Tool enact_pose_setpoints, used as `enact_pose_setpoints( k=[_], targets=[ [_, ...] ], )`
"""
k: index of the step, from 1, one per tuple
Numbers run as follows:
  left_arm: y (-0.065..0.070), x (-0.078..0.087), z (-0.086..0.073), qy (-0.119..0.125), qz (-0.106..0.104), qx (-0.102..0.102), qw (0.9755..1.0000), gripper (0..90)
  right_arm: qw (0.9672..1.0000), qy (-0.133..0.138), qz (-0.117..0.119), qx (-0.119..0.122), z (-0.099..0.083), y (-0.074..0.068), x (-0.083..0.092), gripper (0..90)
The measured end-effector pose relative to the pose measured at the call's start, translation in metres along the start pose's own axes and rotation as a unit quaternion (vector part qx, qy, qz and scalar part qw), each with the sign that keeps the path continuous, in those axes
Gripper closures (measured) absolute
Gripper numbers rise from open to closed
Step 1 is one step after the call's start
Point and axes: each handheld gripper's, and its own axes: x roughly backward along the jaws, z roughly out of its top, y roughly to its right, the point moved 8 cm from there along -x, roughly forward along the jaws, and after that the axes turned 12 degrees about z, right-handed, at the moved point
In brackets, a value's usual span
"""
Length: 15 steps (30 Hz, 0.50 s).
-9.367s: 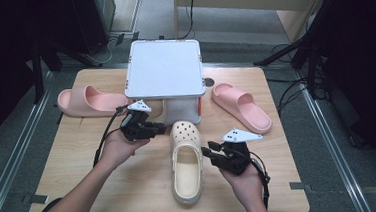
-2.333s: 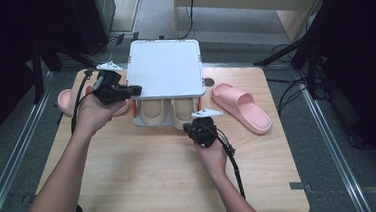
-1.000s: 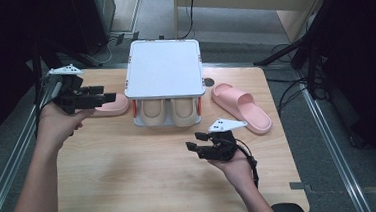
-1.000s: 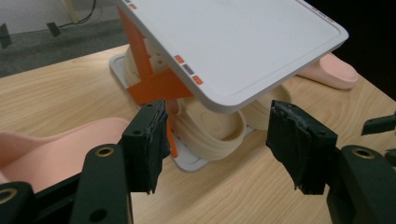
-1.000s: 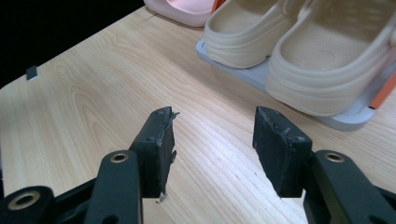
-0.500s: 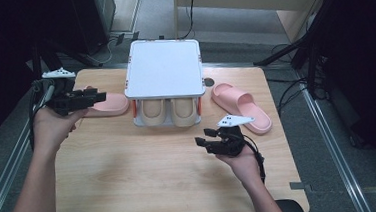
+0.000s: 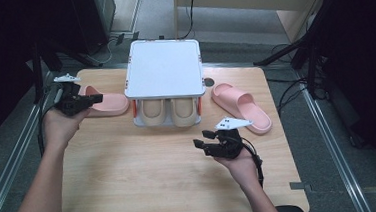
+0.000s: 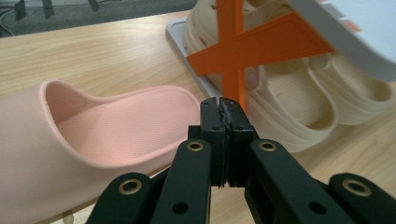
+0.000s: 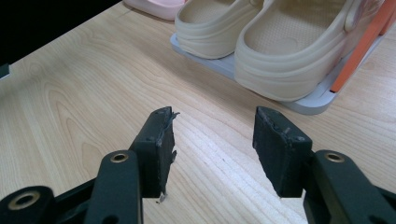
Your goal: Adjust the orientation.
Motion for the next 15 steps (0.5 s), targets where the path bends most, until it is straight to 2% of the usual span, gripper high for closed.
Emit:
enact_pose_setpoints(
  k=[11, 15],
  targets=[
    [-0.024, -0.048, -0.017, -0.040, 0.027, 0.020, 0.9986, 89.3, 0.9998, -0.002, -0.017, -0.006, -0.012, -0.001, 0.010, 48.8],
    [-0.029, -0.060, -0.019, -0.041, 0.034, 0.024, 0.9983, 89.5, 0.9996, 0.000, -0.026, -0.012, -0.016, -0.001, 0.016, 48.9]
  ],
)
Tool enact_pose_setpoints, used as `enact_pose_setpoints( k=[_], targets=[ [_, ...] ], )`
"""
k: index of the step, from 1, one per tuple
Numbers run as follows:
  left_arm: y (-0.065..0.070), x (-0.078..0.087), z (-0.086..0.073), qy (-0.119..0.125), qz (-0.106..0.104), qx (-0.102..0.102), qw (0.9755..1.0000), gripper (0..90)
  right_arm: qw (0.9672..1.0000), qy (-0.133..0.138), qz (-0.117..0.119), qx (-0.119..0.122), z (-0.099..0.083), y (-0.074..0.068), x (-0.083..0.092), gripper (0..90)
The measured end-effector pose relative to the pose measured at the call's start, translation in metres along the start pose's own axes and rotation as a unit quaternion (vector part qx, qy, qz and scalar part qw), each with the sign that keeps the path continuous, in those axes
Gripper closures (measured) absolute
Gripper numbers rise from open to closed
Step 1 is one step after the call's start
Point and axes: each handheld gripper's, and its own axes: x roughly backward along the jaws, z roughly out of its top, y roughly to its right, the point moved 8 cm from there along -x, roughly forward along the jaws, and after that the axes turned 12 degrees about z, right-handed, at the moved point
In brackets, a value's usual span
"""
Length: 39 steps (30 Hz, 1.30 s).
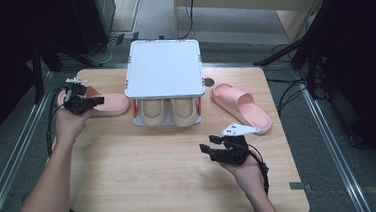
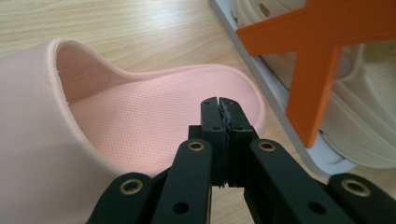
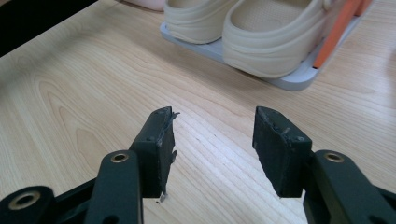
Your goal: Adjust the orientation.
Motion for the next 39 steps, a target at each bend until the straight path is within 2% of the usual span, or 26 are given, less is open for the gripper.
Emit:
enact_pose_setpoints(
  k=[5, 8, 10, 12, 14, 17, 31, 36, 39],
  targets=[
    [-0.008, -0.016, -0.008, -0.014, 0.010, 0.008, 0.9998, 89.4, 0.9999, 0.005, -0.008, -0.004, -0.002, 0.002, 0.005, 49.0],
    [-0.012, -0.022, -0.014, -0.028, 0.006, 0.018, 0.9994, 89.4, 0.9999, 0.003, -0.009, -0.004, -0.002, 0.001, 0.005, 48.9],
    [-0.013, -0.026, -0.018, -0.031, 0.011, 0.014, 0.9994, 89.4, 0.9999, 0.003, -0.009, -0.004, -0.002, 0.001, 0.004, 49.0],
    [-0.015, -0.025, -0.018, -0.025, 0.006, 0.025, 0.9994, 89.4, 1.0000, 0.001, -0.008, -0.004, -0.002, 0.001, 0.003, 49.0],
    [-0.019, -0.024, -0.020, -0.022, 0.018, 0.024, 0.9993, 89.4, 1.0000, 0.000, -0.007, -0.002, -0.002, 0.001, 0.002, 49.0],
    [-0.022, -0.023, -0.022, -0.023, 0.011, 0.034, 0.9991, 89.4, 1.0000, -0.004, -0.005, 0.003, -0.001, 0.000, -0.001, 49.0],
    [-0.024, -0.010, -0.035, -0.027, 0.017, 0.023, 0.9992, 89.3, 0.9996, -0.013, 0.016, 0.018, 0.006, -0.004, -0.016, 49.1],
    [-0.028, -0.003, -0.042, -0.029, 0.009, 0.036, 0.9989, 89.4, 0.9993, -0.017, 0.024, 0.024, 0.010, -0.006, -0.023, 49.1],
    [-0.031, 0.001, -0.047, -0.030, 0.011, 0.036, 0.9988, 89.4, 0.9990, -0.020, 0.029, 0.027, 0.013, -0.007, -0.027, 49.2]
  ],
)
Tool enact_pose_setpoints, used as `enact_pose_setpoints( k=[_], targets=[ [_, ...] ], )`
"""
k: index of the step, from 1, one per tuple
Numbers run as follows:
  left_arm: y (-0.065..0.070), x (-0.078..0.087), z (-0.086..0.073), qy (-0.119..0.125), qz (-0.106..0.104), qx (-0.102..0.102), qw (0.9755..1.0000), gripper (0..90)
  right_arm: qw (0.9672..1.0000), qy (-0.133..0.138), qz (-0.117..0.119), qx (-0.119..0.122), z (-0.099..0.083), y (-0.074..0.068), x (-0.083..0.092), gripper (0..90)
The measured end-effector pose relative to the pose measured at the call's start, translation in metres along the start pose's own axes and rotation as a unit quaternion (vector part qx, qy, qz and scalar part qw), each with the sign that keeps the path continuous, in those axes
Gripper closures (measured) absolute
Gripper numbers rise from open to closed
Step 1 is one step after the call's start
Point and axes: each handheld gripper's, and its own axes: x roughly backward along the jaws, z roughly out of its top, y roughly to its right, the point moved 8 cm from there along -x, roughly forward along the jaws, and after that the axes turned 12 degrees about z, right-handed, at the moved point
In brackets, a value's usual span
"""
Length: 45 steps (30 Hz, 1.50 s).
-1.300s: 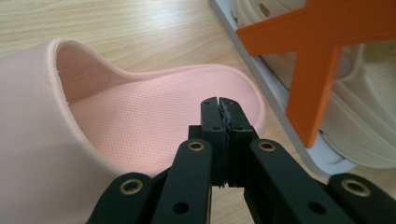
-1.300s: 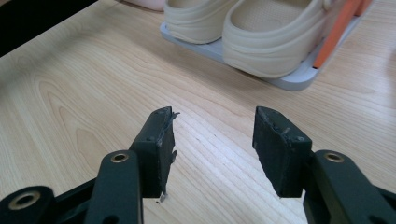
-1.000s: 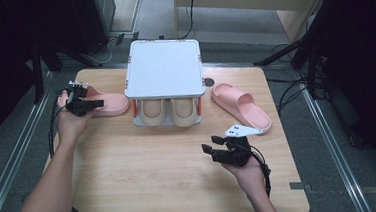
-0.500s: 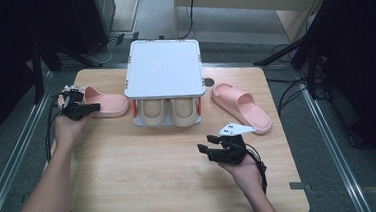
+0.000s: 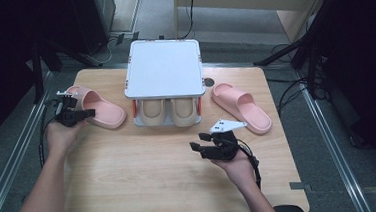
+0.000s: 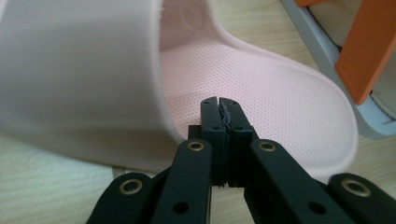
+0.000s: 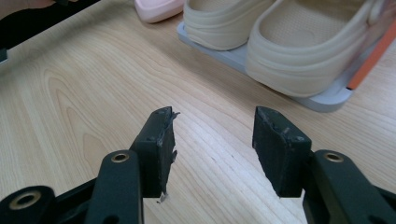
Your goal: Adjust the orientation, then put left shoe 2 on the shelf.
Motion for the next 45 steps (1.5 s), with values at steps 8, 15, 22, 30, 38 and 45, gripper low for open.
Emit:
enact_pose_setpoints(
  k=[8, 15, 22, 30, 38, 45],
  targets=[
    [-0.008, 0.011, -0.012, -0.005, 0.007, 0.000, 1.0000, 89.3, 0.9998, -0.006, 0.015, 0.010, 0.007, -0.003, -0.011, 49.4],
    [-0.014, 0.017, -0.018, -0.006, 0.014, 0.003, 0.9999, 88.6, 0.9995, -0.012, 0.025, 0.016, 0.011, -0.005, -0.019, 49.4],
    [-0.007, 0.024, -0.013, 0.002, 0.012, 0.004, 0.9999, 78.3, 0.9994, -0.015, 0.026, 0.020, 0.013, -0.005, -0.020, 49.4],
    [-0.018, 0.046, -0.004, 0.034, 0.034, 0.028, 0.9985, 58.8, 0.9993, -0.012, 0.027, 0.022, 0.013, -0.006, -0.019, 49.4],
    [-0.030, 0.033, -0.011, 0.013, 0.047, 0.036, 0.9982, 50.1, 0.9995, -0.012, 0.024, 0.018, 0.013, -0.004, -0.018, 49.4],
    [-0.032, 0.018, -0.009, 0.006, 0.052, 0.038, 0.9979, 48.6, 0.9997, -0.012, 0.014, 0.013, 0.008, -0.003, -0.013, 49.4]
  ],
)
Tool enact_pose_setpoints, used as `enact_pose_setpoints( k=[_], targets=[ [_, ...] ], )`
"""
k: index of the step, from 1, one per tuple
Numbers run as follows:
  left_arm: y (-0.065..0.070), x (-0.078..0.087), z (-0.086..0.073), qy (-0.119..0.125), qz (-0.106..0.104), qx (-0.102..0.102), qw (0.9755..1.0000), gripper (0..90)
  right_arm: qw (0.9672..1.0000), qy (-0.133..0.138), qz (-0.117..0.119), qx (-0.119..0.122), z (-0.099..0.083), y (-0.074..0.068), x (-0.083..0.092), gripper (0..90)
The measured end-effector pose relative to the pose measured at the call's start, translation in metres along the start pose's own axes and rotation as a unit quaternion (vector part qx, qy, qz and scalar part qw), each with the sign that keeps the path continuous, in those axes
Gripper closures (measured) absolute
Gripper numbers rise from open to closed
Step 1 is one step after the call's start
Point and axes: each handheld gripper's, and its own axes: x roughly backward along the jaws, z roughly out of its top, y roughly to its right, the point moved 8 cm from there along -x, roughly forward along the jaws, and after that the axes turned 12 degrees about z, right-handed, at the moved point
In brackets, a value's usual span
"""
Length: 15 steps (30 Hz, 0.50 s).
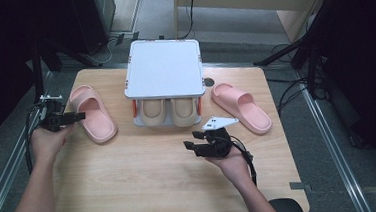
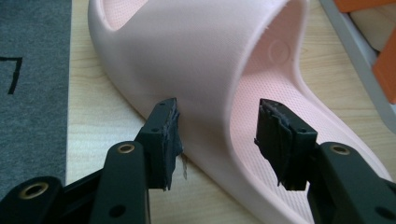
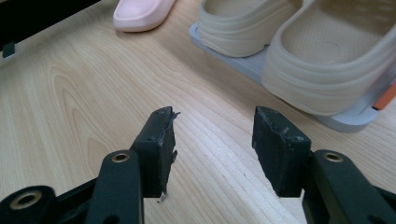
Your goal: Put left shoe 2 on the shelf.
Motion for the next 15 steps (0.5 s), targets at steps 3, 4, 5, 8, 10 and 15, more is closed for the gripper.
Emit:
enact_pose_setpoints(
  k=[3, 4, 5, 8, 10, 15],
  targets=[
    [-0.001, -0.005, 0.002, 0.006, 0.013, -0.008, 0.9999, 47.9, 1.0000, 0.004, -0.007, -0.003, -0.003, 0.001, 0.005, 49.4],
    [-0.002, -0.007, 0.003, 0.008, 0.015, -0.008, 0.9998, 47.9, 0.9999, 0.007, -0.009, -0.006, -0.003, 0.001, 0.007, 49.4],
    [-0.003, -0.010, 0.003, 0.007, 0.018, -0.007, 0.9998, 47.9, 0.9999, 0.008, -0.011, -0.007, -0.004, 0.001, 0.009, 49.4],
    [-0.006, -0.016, 0.005, 0.007, 0.022, 0.000, 0.9997, 48.1, 0.9998, 0.010, -0.017, -0.010, -0.007, 0.003, 0.013, 49.4],
    [-0.007, -0.019, 0.007, 0.009, 0.025, 0.004, 0.9996, 48.5, 0.9996, 0.011, -0.020, -0.013, -0.009, 0.003, 0.015, 49.4],
    [-0.006, -0.024, 0.011, 0.018, 0.029, -0.001, 0.9994, 56.8, 0.9993, 0.017, -0.028, -0.017, -0.012, 0.004, 0.021, 49.4]
  ],
)
